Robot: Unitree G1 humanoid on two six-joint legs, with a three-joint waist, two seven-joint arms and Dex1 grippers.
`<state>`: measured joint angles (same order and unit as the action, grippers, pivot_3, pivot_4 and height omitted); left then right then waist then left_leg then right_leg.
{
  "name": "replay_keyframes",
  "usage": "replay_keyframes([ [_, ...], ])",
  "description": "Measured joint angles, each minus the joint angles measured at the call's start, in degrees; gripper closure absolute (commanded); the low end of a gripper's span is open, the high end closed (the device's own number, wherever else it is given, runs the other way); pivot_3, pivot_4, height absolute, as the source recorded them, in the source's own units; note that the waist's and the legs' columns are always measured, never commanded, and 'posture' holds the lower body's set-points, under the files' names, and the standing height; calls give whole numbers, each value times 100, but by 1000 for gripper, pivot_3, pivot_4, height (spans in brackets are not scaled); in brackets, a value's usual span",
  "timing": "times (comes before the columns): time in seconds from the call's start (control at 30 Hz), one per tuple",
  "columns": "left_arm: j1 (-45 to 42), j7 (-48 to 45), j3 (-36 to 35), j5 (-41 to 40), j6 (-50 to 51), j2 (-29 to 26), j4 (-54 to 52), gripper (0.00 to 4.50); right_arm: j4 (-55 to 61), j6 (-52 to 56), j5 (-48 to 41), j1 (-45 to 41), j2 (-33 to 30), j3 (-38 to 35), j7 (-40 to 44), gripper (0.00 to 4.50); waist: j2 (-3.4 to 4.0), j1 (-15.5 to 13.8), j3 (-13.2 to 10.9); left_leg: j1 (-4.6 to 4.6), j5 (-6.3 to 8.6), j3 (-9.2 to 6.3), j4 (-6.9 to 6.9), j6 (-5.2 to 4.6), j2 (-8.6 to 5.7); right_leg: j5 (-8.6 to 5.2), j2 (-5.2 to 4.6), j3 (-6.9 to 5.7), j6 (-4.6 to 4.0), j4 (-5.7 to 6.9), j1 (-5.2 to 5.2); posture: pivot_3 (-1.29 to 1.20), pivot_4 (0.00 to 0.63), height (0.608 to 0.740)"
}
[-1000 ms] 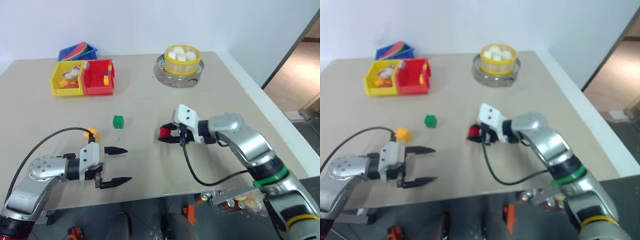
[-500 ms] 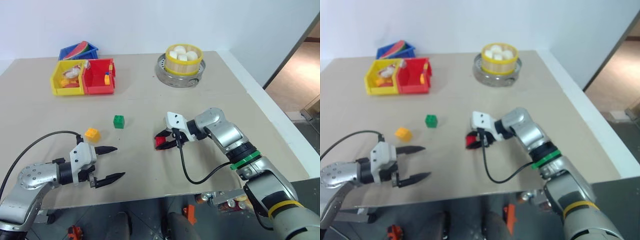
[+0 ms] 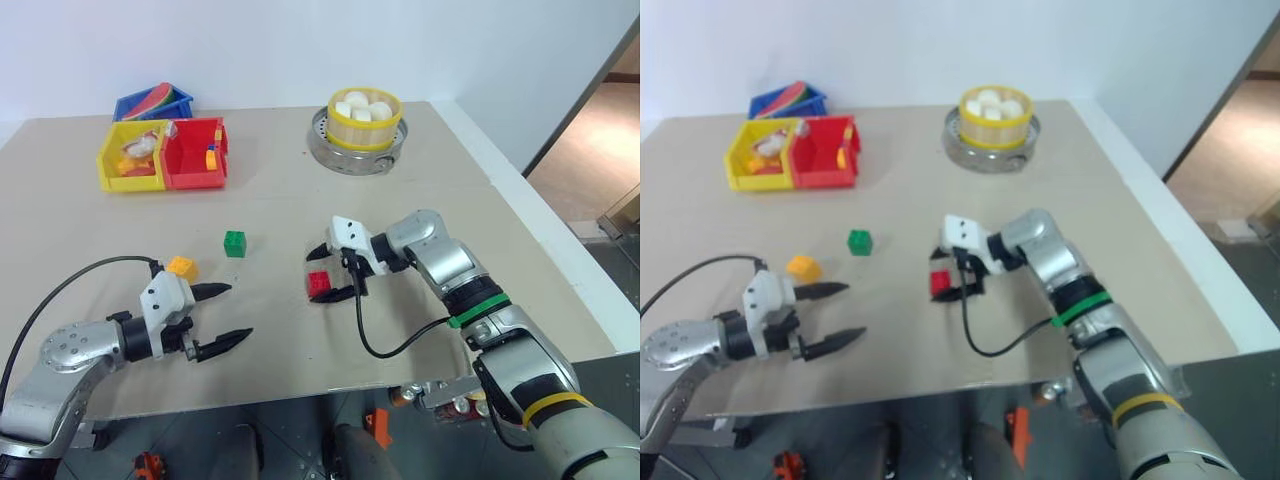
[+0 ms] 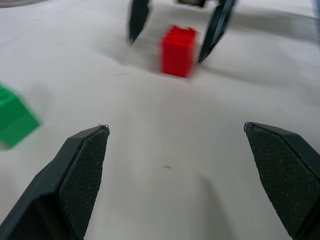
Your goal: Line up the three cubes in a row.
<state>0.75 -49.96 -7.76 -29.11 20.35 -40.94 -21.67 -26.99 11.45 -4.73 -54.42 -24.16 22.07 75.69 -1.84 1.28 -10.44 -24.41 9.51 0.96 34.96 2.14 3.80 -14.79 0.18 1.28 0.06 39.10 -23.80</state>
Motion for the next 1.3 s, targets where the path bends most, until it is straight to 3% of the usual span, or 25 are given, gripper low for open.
replay_keyframes([
  [0.13, -391, 800, -210, -184, 562, 327, -116, 0, 826, 570, -302, 93, -8, -387, -251, 43, -1, -2, 0, -2, 0, -4, 1, 0, 0, 1, 1, -1, 2, 2, 1, 0, 150, 740],
  [0.4, -1383, 3241, -173, -158, 2284, 1364, -453, 0, 2859, 2222, -1251, 805, -102, -1024, -897, 43, -2, -5, 1, -8, 0, -12, 28, 1, -4, 11, 2, 1, 17, 2, 10, 0, 150, 740],
  [0.63, -1969, 4209, -140, 169, 2791, 1845, -269, 0, 3325, 2385, -1330, 1160, -249, -1072, -1270, 43, -2, 3, 1, 3, 0, -14, 49, 1, -4, 28, 8, 4, 23, 2, 27, 0, 150, 740],
  [1.3, -2518, 4436, 434, 774, 3085, 2283, 532, 0, 3342, 2174, -1262, 1162, -519, -1072, -1586, 43, -2, 1, 1, 2, 0, -11, 49, 1, -9, 28, 6, 12, 28, -1, 28, 0, 150, 740],
])
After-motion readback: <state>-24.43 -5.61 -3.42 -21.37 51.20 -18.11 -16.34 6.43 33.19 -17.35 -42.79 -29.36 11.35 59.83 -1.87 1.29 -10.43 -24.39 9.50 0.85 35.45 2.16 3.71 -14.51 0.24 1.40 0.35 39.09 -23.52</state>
